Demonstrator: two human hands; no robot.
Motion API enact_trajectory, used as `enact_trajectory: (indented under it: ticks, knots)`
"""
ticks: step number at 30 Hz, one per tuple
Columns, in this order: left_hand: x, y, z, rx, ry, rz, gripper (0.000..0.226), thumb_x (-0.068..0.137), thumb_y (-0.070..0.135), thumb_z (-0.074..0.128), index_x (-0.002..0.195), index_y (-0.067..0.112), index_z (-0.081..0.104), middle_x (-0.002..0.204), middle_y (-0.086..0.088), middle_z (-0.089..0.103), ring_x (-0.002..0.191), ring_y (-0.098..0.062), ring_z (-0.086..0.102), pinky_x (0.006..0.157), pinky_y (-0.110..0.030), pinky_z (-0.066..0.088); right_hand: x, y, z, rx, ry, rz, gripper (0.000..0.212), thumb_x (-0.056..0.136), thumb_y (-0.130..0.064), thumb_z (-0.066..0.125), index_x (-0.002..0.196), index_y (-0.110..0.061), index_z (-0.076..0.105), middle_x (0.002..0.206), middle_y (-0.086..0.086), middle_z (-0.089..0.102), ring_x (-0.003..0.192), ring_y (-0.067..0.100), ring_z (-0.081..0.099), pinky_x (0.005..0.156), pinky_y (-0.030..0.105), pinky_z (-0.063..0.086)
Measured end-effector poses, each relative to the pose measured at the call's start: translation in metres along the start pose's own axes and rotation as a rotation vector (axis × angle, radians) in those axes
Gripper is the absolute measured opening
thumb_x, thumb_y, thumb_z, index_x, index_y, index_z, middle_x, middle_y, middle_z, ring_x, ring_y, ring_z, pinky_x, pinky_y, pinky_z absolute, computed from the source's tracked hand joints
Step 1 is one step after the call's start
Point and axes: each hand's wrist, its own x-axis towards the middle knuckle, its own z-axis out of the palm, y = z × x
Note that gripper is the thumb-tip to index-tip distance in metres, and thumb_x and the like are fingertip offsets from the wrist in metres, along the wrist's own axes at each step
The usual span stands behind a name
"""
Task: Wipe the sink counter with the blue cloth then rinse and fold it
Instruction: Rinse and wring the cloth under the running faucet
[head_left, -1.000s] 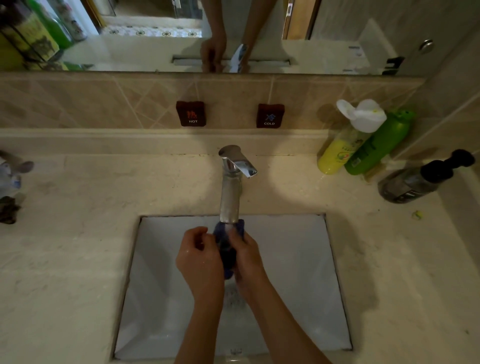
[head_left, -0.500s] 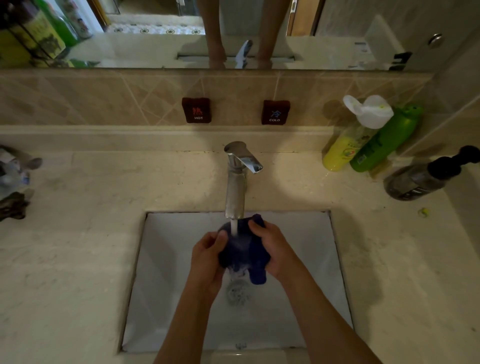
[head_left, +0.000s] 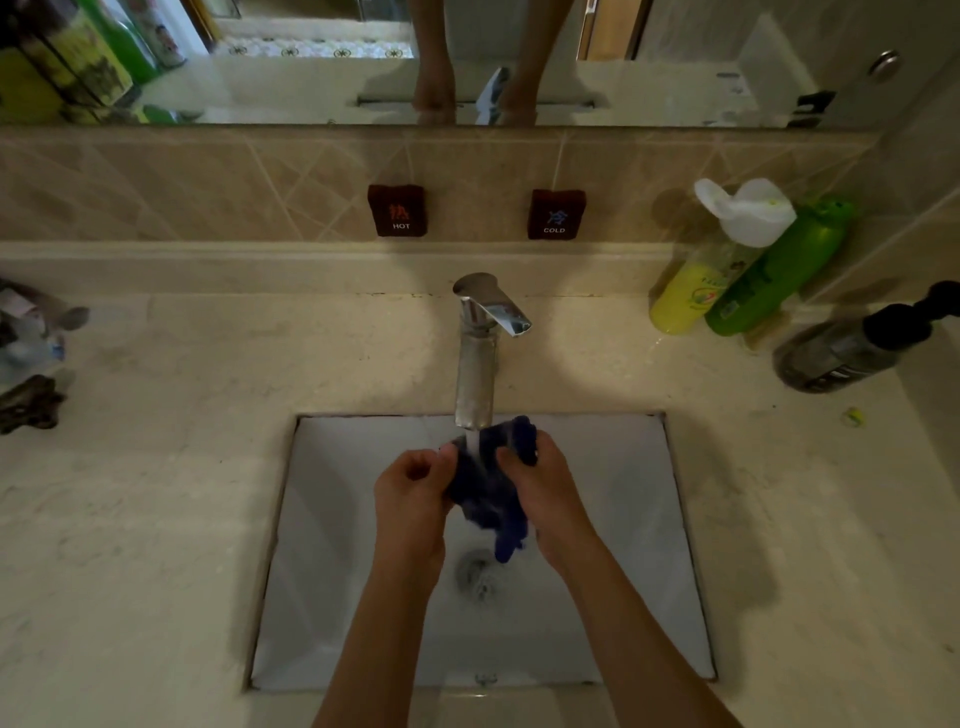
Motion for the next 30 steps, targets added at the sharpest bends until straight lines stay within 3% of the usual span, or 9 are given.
enact_trajectory:
  ticks: [2,4,6,9,12,16,23,28,30]
  knots:
    - [-0.003,0.001,-0.001,-0.203,-0.112,-0.048,0.007,0.092,0.002,0.058,0.092,-0.003,0.063,0.084,-0.015,0.072,0.079,-0.026,0.071,0.067,-0.033,0.060,-0.003,0.001,0.006,-0.182,-0.016,-0.020,0.031,0.091,-0.030,0.061,0.119,-0.021,0.052,0.103,0.000,0.067,0.093,0.020,0.069,0.083,0.043,0.060]
    - [-0.005,0.003,-0.004,-0.347,-0.166,-0.089,0.015,0.092,-0.007,0.052,0.098,0.001,0.064,0.092,-0.014,0.073,0.081,-0.023,0.073,0.065,-0.029,0.060,-0.009,0.003,0.009,-0.137,0.011,0.008,0.049,0.085,-0.040,0.068,0.123,-0.023,0.042,0.106,0.000,0.065,0.093,0.019,0.068,0.084,0.047,0.061]
    - [-0.004,0.005,-0.006,-0.463,-0.184,-0.120,0.020,0.092,-0.010,0.048,0.099,0.002,0.063,0.093,-0.015,0.073,0.080,-0.023,0.074,0.063,-0.029,0.060,-0.014,0.005,0.008,-0.012,0.031,-0.020,0.053,0.085,-0.035,0.073,0.123,-0.027,0.037,0.107,-0.002,0.065,0.095,0.018,0.070,0.085,0.045,0.061]
    - [-0.006,0.010,-0.007,-0.488,-0.215,-0.116,0.024,0.092,-0.013,0.045,0.099,0.002,0.062,0.089,-0.012,0.075,0.077,-0.022,0.074,0.062,-0.029,0.060,-0.024,0.005,0.009,0.231,-0.103,-0.063,0.034,0.095,-0.025,0.067,0.119,-0.023,0.043,0.115,0.010,0.068,0.101,0.021,0.072,0.081,0.033,0.061]
    - [-0.008,0.013,-0.008,-0.338,-0.259,-0.069,0.029,0.089,-0.018,0.047,0.100,0.003,0.064,0.091,-0.011,0.075,0.083,-0.023,0.073,0.064,-0.028,0.060,-0.030,0.002,0.013,0.221,-0.212,-0.054,0.015,0.097,-0.026,0.063,0.093,-0.013,0.057,0.110,0.021,0.068,0.095,0.021,0.071,0.078,0.027,0.059]
    - [-0.008,0.017,-0.012,-0.137,-0.276,0.010,0.026,0.085,-0.018,0.056,0.094,0.004,0.067,0.090,-0.011,0.076,0.083,-0.023,0.073,0.066,-0.029,0.060,-0.030,0.000,0.017,0.149,-0.183,-0.031,0.031,0.087,-0.040,0.071,0.091,-0.010,0.064,0.100,0.020,0.071,0.097,0.034,0.070,0.092,0.050,0.057]
    - [0.002,0.026,-0.023,-0.139,-0.238,0.019,0.033,0.083,-0.024,0.052,0.083,0.006,0.065,0.081,-0.008,0.073,0.077,-0.020,0.072,0.064,-0.029,0.060,-0.018,0.000,0.018,0.112,-0.197,0.013,0.019,0.098,-0.016,0.056,0.093,-0.002,0.068,0.104,0.030,0.070,0.093,0.038,0.067,0.094,0.049,0.053]
    - [0.002,0.030,-0.022,-0.303,-0.252,-0.004,0.030,0.086,-0.021,0.049,0.081,0.006,0.063,0.081,-0.007,0.071,0.076,-0.018,0.071,0.069,-0.029,0.061,-0.016,0.005,0.024,0.080,-0.192,-0.049,0.017,0.100,-0.014,0.057,0.084,-0.013,0.062,0.088,0.013,0.066,0.082,0.024,0.062,0.082,0.049,0.054]
    - [0.002,0.034,-0.024,-0.398,-0.295,0.004,0.030,0.084,-0.020,0.050,0.080,0.007,0.063,0.080,-0.007,0.070,0.076,-0.018,0.069,0.074,-0.029,0.061,-0.014,0.008,0.020,0.042,-0.196,-0.093,0.016,0.093,-0.006,0.065,0.086,-0.019,0.059,0.090,0.005,0.064,0.081,0.018,0.060,0.073,0.035,0.051]
